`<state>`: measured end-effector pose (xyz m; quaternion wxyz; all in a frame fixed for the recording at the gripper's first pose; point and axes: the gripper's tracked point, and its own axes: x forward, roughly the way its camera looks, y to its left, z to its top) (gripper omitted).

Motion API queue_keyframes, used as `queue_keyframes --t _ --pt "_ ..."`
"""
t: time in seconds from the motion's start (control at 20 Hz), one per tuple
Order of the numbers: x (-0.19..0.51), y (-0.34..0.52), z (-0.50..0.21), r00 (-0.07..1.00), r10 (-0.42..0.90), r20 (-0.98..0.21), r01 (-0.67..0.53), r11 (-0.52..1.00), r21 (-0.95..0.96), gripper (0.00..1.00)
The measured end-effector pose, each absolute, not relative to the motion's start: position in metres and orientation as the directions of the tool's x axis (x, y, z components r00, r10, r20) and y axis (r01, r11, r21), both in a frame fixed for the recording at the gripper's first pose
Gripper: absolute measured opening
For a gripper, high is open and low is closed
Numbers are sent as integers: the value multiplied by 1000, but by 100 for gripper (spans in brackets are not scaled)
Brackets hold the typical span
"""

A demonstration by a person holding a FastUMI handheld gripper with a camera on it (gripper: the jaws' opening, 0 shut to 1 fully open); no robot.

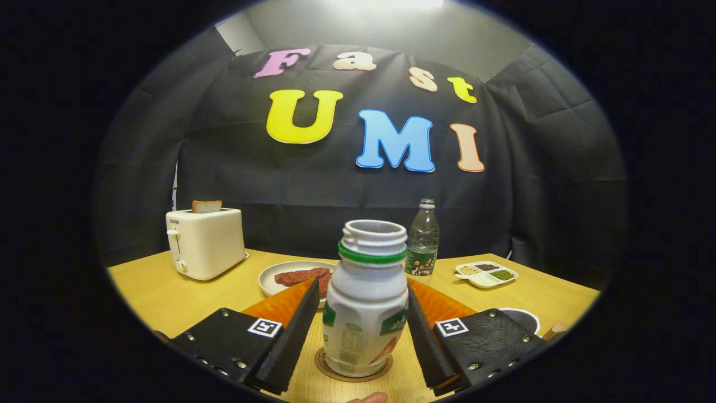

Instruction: Take the bottle from table, then pour the juice into the cup, finally place the bottle on the coaster

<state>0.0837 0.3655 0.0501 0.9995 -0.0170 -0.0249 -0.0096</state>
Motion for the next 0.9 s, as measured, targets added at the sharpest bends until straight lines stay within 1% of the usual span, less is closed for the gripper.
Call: queue_keyframes --t 0.25,0.3,0.35,0.5,0.75,0.9 --pt "74 370 60 999 -2 50 3 1000 -18 86" --pt "70 365 63 999 -21 42 23 999 -26 96" --pt "63 364 65 999 -31 37 32 999 -22 98" --pt "40 365 80 999 -27 30 26 1000 4 98" --pt "0 360 113 997 -38 63 36 999 31 98" --pt "-21 362 135 996 -7 87 5 999 32 98"
